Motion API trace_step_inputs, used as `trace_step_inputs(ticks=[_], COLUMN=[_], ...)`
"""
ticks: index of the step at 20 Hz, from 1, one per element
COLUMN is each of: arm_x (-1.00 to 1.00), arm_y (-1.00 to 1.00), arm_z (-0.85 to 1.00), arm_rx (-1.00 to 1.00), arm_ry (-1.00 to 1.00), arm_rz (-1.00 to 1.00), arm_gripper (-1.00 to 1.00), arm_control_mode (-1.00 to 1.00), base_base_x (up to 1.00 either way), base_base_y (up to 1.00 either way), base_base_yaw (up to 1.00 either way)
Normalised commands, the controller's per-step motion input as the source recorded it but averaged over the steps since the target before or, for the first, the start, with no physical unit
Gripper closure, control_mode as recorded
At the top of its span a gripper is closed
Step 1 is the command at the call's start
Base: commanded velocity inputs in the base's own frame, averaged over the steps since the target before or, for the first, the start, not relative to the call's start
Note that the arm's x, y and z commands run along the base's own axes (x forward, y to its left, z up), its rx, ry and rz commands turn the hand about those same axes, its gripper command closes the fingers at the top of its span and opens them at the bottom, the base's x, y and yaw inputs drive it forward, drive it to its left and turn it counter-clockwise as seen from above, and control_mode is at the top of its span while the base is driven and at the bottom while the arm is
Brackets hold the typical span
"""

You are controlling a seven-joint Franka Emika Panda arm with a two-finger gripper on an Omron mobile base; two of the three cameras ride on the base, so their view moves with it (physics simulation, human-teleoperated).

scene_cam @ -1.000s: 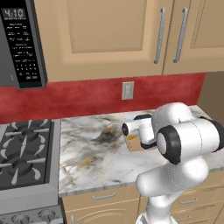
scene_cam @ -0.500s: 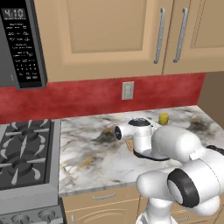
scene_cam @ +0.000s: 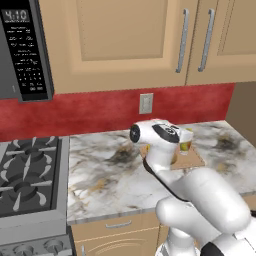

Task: Retrieve the reheated potato from the microwave, then place the potato, cheese, and condiment on the cutting board.

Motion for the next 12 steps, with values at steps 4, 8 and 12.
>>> trace_step_inputs(ticks=[4,8,12], arm_x=[-0.78,-0.79,-0.55], arm_y=[0.4,0.49,0.57], arm_z=[0.2,0.17,0.24], arm_rx=[0.07,0.11,0.2], arm_ry=[0.15,0.18,0.22], arm_rz=[0.06,0.08,0.14], arm_gripper=[-1.0,-1.0,-1.0], arm_control_mode=[-1.0,-1.0,-1.0], base_base_x=[0.0,0.0,0.0], base_base_y=[0.0,0.0,0.0], base_base_yaw=[0.0,0.0,0.0])
